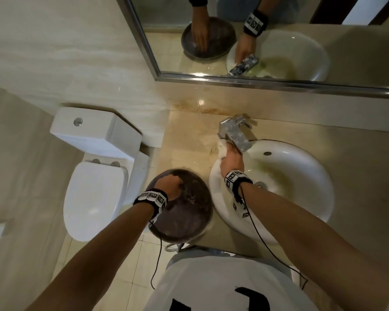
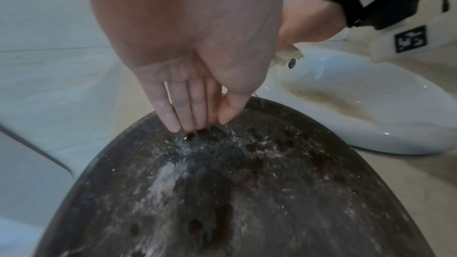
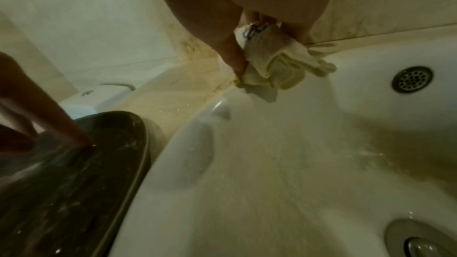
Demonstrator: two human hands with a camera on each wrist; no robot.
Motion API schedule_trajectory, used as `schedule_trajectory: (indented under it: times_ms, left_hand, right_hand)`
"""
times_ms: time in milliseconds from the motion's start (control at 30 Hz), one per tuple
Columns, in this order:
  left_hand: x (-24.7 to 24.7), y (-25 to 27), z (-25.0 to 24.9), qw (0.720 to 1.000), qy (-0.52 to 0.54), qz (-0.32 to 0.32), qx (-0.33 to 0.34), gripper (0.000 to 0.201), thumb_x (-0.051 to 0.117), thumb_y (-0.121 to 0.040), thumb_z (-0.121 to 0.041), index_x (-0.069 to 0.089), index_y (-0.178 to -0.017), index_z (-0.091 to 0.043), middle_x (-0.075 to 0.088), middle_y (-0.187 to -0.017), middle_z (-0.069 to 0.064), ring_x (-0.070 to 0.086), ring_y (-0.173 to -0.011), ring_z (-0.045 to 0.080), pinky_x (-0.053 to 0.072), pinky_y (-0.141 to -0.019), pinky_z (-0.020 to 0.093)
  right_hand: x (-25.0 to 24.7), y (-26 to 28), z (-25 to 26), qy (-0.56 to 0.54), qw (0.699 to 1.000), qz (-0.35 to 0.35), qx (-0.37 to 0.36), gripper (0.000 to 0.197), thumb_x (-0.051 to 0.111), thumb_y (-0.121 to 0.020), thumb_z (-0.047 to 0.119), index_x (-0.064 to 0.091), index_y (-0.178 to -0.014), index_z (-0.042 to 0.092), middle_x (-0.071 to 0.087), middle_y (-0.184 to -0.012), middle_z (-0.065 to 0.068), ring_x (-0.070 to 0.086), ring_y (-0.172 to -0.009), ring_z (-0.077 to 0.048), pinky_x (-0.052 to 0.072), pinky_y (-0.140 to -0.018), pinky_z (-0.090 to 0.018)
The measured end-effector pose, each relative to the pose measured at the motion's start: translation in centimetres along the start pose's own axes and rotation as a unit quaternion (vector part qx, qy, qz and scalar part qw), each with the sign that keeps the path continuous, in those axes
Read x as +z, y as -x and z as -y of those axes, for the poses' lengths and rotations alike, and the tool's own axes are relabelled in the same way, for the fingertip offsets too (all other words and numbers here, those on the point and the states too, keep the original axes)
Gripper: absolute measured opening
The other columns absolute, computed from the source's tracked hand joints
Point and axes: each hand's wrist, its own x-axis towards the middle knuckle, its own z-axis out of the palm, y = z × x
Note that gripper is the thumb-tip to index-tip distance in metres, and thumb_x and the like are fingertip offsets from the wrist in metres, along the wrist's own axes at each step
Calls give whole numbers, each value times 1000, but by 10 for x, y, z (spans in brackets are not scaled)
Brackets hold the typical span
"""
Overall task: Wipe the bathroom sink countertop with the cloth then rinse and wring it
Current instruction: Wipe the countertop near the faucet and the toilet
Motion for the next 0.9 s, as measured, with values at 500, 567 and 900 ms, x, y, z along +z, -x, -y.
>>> schedule_trajectory:
  times_ms: [500, 567, 900]
  left_hand:
    - [-8, -15, 13, 996, -20, 87, 29, 32, 49, -95, -30, 74, -102, -12, 72, -98, 12, 68, -90, 30, 56, -77, 38]
    - [-9, -17, 13, 996, -25, 86, 20, 31, 50, -95, -30, 73, -100, -9, 72, -97, 13, 67, -90, 30, 52, -73, 35]
    - [-7, -10, 27, 985, -58, 138, 82, 53, 37, -96, -22, 47, -148, -25, 56, -142, 9, 55, -125, 32, 45, -106, 41]
  right_hand:
    - [22, 1, 11, 80, 988, 110, -68, 64, 71, -81, 28, 45, -137, 11, 55, -130, -15, 51, -116, -35, 47, -94, -39]
    - [27, 9, 16, 106, 981, 133, -89, 67, 75, -79, 31, 45, -135, 9, 49, -134, -15, 54, -113, -36, 47, -94, -38]
    - [37, 29, 26, 69, 977, 180, -97, 68, 71, -88, 28, 33, -141, 7, 32, -146, -16, 56, -114, -40, 49, -94, -42]
